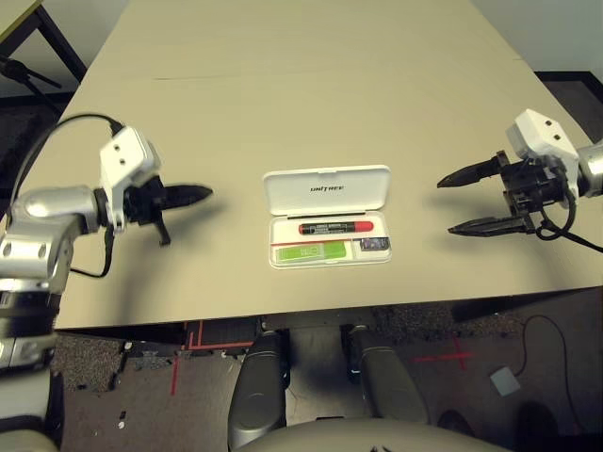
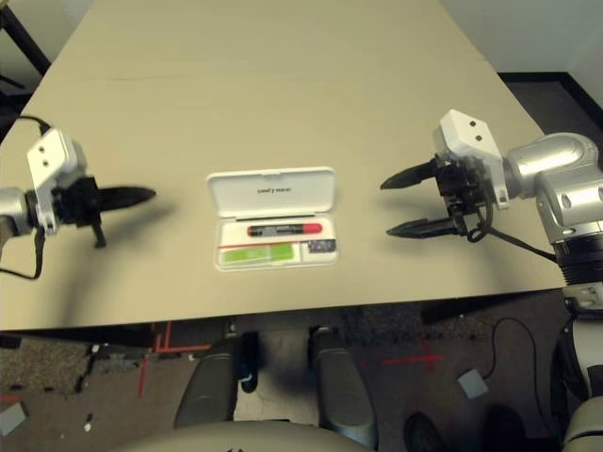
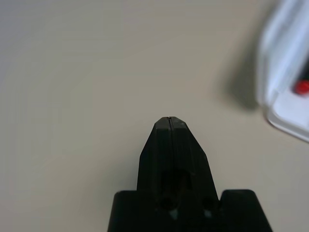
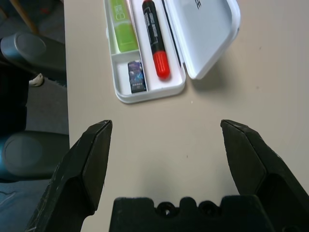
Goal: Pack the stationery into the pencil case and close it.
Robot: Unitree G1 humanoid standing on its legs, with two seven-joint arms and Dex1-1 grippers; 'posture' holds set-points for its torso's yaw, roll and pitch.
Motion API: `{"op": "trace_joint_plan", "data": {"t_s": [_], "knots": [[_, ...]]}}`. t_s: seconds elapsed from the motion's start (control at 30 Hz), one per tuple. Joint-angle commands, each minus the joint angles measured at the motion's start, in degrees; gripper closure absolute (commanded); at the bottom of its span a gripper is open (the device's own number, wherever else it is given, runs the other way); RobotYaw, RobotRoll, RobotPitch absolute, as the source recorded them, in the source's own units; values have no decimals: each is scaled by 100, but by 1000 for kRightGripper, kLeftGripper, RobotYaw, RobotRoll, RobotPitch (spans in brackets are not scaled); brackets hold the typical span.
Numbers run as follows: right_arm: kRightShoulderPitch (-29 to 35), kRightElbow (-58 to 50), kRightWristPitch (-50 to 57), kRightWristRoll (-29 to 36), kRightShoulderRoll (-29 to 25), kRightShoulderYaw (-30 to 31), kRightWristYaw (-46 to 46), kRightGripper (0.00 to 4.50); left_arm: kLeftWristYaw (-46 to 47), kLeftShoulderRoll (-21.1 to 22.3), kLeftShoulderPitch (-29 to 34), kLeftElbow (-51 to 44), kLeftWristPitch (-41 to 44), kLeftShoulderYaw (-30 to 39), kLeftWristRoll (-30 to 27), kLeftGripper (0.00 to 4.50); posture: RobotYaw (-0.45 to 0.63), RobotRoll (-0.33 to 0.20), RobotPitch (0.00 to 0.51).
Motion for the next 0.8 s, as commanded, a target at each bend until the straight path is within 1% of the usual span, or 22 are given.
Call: {"op": "trace_joint_plan", "data": {"t_s": [0.03,0.2,0.33,0.47,0.6,0.8], "knots": [[92,63,-41,13,-41,-151,28,0,299,-317,-265,396,-62,-291,317,4470,-37,0,171],[118,19,23,1,10,-225,28,0,421,-797,-618,753,-305,-641,618,4470,-53,0,169],[140,-31,76,-15,38,-296,27,0,320,-1032,-800,930,-463,-808,705,4470,-63,0,170],[194,-101,115,-2,58,-346,15,0,227,-1362,-1030,1088,-539,-1014,764,4470,-71,0,171],[228,-164,173,14,76,-378,-5,0,-56,-1456,-1070,952,-501,-1177,753,4470,-77,0,172],[244,-174,237,37,87,-406,1,0,-362,-1478,-921,364,-135,-1299,592,4470,-71,0,173]]}}
